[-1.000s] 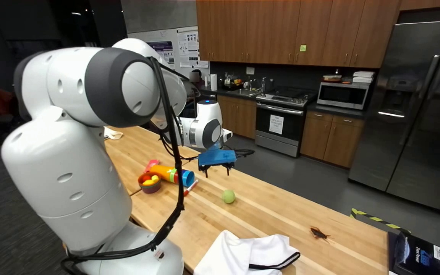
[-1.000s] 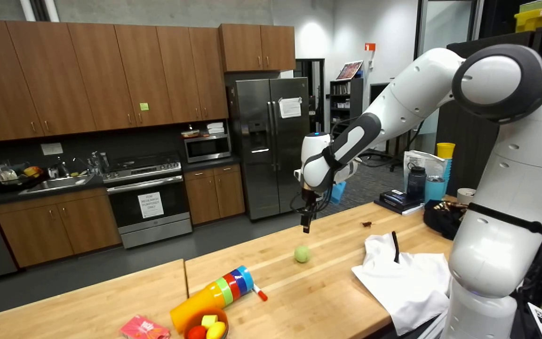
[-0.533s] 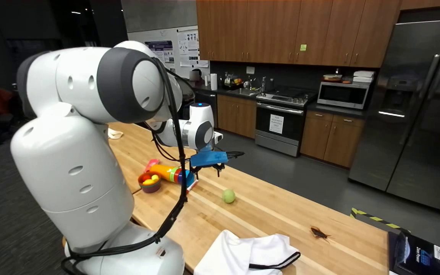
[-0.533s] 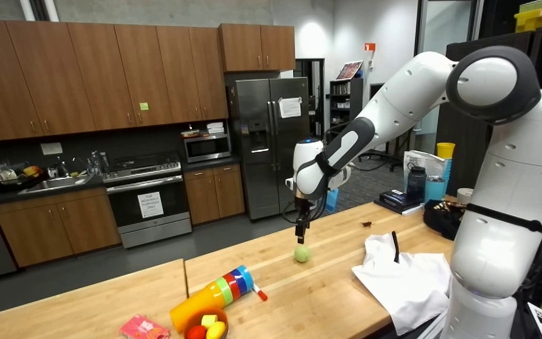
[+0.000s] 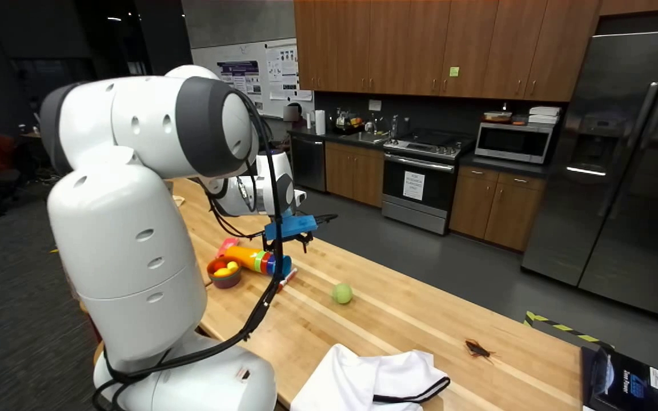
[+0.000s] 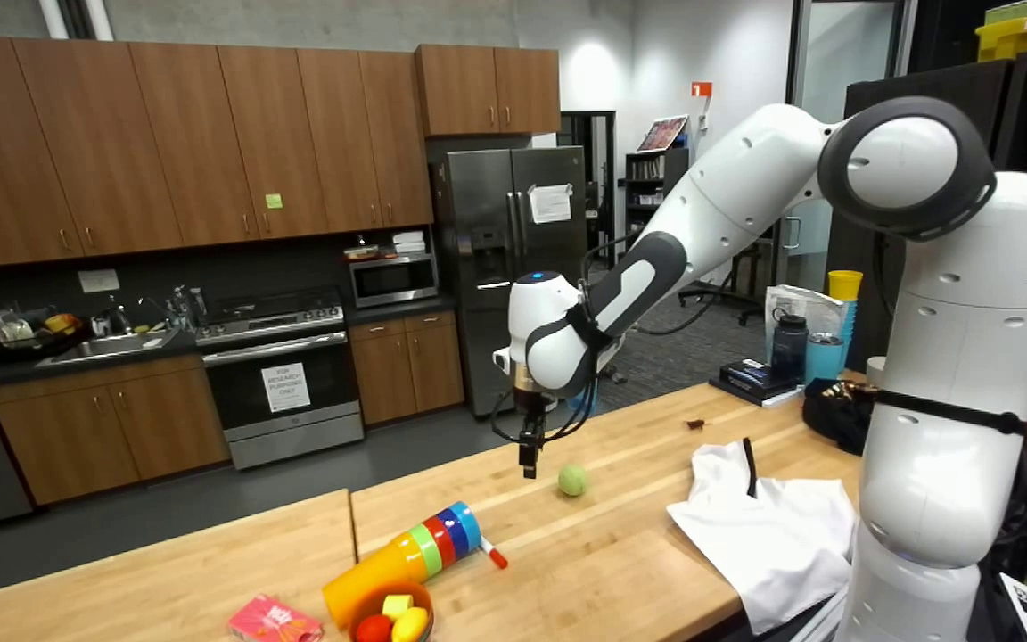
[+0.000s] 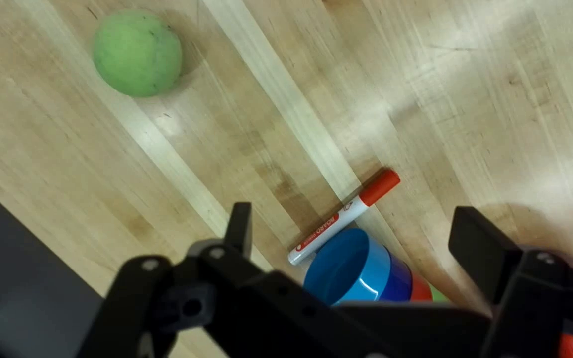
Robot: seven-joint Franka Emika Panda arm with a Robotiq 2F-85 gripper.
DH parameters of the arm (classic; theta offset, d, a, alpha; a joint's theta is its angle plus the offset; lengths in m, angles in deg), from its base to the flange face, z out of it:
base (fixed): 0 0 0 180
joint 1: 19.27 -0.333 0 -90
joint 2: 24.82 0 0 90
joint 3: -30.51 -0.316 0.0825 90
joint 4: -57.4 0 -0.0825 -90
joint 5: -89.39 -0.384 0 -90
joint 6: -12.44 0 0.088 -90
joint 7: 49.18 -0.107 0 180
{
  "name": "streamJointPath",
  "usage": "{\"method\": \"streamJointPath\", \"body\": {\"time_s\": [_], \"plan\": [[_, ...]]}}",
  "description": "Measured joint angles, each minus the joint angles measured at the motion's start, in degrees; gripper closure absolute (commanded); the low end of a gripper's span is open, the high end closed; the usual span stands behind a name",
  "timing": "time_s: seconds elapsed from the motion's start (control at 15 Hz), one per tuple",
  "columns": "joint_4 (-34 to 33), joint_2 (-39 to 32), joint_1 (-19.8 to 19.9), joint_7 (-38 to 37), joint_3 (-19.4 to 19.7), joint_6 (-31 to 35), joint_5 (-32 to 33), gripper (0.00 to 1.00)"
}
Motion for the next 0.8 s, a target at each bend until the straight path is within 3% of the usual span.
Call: {"method": "streamJointPath", "body": {"time_s": [0.4, 0.8], "plan": [[-7.7, -11.5, -0.7, -10.7, -1.6, -0.7, 0.4, 0.0], [-14.4, -18.7, -1.1, -15.1, -1.9, -3.2, -1.3, 0.0]]}}
